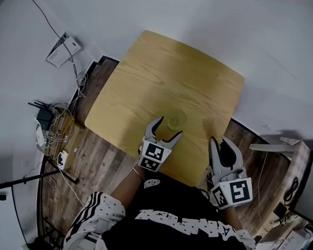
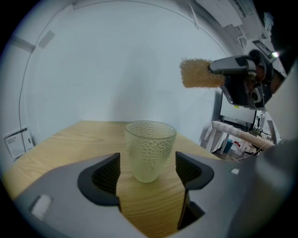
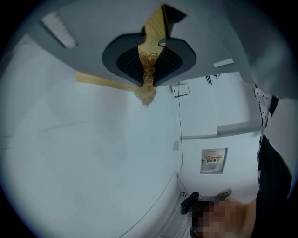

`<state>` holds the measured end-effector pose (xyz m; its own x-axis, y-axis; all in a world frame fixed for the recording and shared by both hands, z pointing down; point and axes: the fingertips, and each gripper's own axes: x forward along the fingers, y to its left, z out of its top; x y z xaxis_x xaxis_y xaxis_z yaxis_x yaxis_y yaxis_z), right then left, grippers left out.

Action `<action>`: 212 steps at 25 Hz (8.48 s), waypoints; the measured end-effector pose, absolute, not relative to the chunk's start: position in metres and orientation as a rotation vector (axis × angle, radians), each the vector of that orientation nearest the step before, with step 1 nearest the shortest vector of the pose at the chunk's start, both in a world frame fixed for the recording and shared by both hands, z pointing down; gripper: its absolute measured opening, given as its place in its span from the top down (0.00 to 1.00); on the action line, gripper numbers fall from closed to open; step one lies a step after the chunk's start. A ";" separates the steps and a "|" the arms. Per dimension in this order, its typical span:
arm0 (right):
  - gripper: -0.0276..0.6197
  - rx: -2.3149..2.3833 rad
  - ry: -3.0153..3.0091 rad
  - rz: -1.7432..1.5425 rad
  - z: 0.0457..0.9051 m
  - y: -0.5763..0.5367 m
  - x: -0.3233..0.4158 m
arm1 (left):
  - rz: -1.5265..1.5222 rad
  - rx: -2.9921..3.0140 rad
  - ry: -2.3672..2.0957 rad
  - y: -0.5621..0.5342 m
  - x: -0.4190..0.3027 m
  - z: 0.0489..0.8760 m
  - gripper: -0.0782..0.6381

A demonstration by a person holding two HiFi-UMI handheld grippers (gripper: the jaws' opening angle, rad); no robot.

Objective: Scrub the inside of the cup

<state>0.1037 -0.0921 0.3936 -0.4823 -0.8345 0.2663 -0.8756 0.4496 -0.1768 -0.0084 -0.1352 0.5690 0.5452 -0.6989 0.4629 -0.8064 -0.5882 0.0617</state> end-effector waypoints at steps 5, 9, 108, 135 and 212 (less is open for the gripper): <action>0.84 1.555 -2.526 0.482 0.399 -0.098 0.107 | 0.567 2.523 -1.226 -0.147 -0.006 0.573 0.39; 0.84 1.603 -2.491 0.511 0.404 -0.101 0.113 | 0.584 2.552 -1.146 -0.149 0.004 0.580 0.39; 0.85 0.585 -2.780 1.136 0.426 -0.054 0.040 | 1.723 3.564 -0.887 -0.067 0.057 0.444 0.40; 0.86 0.565 -2.672 2.434 0.420 -0.082 0.058 | 1.883 3.605 -0.977 -0.086 0.054 0.434 0.40; 0.86 0.212 -1.955 -1.120 0.443 -0.030 0.008 | 1.059 3.169 -0.076 -0.030 0.030 0.460 0.40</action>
<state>0.0078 -0.0303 0.4434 -0.6240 -0.5137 0.5889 0.2485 0.5841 0.7727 0.0305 -0.0304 0.4600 0.8001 -0.1056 0.5905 0.0207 -0.9789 -0.2031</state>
